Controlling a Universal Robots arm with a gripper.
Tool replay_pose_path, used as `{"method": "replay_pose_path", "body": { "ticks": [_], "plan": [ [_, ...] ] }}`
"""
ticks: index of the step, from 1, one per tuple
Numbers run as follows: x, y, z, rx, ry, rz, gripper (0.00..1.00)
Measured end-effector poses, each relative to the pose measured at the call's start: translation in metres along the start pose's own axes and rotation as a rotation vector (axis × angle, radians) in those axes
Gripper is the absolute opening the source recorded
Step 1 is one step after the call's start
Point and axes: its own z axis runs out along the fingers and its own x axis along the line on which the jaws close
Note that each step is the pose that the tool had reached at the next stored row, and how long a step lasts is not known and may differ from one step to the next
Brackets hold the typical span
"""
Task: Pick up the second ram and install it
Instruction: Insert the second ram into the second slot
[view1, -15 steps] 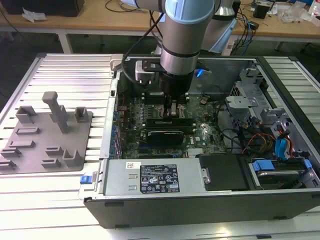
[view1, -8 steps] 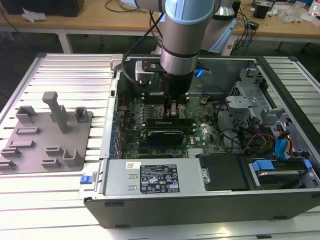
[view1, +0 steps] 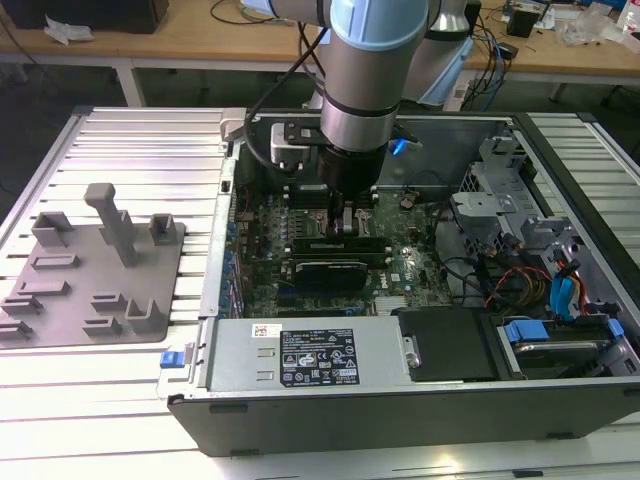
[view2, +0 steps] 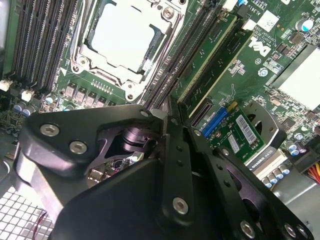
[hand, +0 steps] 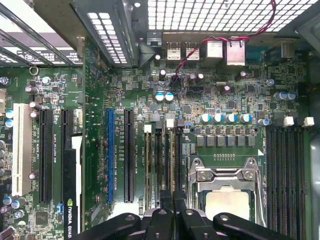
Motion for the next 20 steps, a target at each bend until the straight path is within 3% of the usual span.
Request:
{"method": "replay_pose_path", "body": {
  "ticks": [20],
  "plan": [
    [0.0002,-0.0003,0.0100,0.0000,0.0000,0.000,0.11]
  ]
}}
